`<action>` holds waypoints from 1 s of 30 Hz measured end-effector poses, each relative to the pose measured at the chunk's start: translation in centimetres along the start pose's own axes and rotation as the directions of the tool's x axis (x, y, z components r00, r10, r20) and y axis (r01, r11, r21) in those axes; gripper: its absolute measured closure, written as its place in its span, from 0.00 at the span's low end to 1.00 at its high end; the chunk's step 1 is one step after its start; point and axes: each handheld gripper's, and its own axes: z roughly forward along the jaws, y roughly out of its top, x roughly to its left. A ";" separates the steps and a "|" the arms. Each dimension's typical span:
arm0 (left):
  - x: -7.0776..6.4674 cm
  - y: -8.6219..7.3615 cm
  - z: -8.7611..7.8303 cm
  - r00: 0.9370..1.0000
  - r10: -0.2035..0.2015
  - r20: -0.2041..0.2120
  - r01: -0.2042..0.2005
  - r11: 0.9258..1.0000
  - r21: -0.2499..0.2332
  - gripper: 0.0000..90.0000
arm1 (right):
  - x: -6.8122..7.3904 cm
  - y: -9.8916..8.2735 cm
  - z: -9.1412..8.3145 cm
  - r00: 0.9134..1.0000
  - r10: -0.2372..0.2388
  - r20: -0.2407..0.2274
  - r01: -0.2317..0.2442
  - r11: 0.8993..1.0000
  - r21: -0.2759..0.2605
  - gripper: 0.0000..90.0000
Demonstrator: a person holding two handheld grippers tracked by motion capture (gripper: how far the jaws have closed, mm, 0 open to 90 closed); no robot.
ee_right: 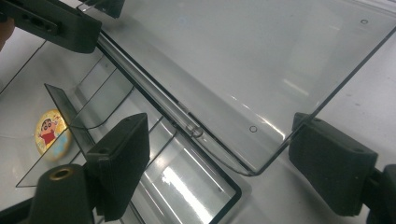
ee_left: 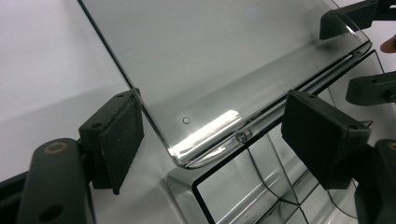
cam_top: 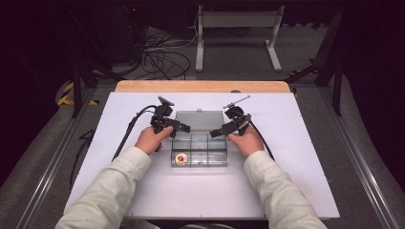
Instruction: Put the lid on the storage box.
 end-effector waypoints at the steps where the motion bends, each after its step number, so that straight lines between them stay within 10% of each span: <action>1: 0.0 0.0 0.0 1.000 -0.002 0.001 0.002 1.000 0.001 0.25 | 0.0 0.0 0.0 1.000 -0.001 0.000 0.001 1.000 0.000 0.23; 30: -0.7 0.1 -1.3 0.999 0.040 -0.012 -0.041 0.997 -0.072 0.27 | 0.6 0.3 -1.2 0.999 -0.035 0.026 0.036 0.998 -0.054 0.25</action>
